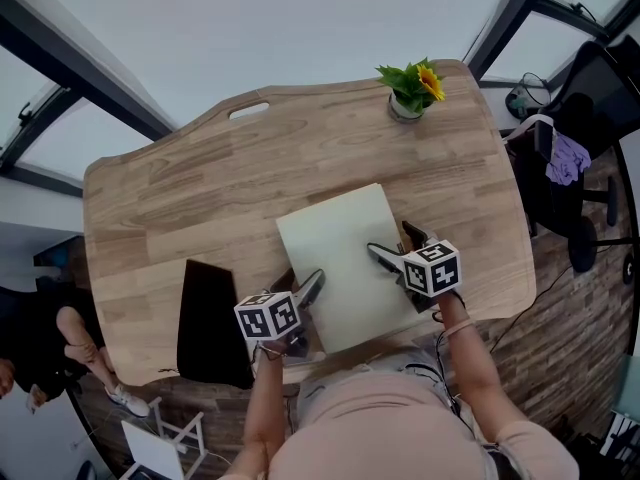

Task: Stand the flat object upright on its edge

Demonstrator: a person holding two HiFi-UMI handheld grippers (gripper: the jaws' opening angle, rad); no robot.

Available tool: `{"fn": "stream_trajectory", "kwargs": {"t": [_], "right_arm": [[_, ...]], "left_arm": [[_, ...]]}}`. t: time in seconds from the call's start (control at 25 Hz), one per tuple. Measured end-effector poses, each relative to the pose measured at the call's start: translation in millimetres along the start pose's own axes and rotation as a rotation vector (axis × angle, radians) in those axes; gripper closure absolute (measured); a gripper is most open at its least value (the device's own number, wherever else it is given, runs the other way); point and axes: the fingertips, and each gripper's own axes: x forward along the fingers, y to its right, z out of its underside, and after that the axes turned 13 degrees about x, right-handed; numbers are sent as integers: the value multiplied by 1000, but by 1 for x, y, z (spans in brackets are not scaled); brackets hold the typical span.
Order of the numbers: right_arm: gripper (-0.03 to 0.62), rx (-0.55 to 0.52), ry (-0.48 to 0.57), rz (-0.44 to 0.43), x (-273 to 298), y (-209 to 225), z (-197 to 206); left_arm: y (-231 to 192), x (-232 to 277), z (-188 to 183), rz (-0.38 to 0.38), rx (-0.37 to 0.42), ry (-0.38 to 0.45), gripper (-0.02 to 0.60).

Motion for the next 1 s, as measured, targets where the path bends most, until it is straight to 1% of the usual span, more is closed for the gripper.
{"fn": "stream_trajectory", "kwargs": {"t": [0.12, 0.2, 0.36, 0.44, 0.48, 0.76, 1.0], "right_arm": [[180, 11, -15, -13, 4, 0, 1], [180, 21, -24, -21, 5, 0, 3], [183, 77, -46, -48, 9, 0, 6], [212, 103, -49, -64, 9, -3, 8], [212, 107, -47, -67, 8, -3, 8], [223, 96, -36, -63, 6, -6, 7], [226, 56, 3, -53, -3, -14, 1]], "left_arm": [[-2, 3, 2, 12, -8, -15, 284], [-3, 5, 3, 33, -15, -21, 281], [-5, 9, 7, 74, -41, -31, 276], [-5, 9, 7, 86, -50, -29, 275], [-4, 9, 6, 87, -50, -28, 276], [-3, 6, 5, 81, -50, -26, 276], [2, 1, 1, 74, -35, -7, 276]]}}
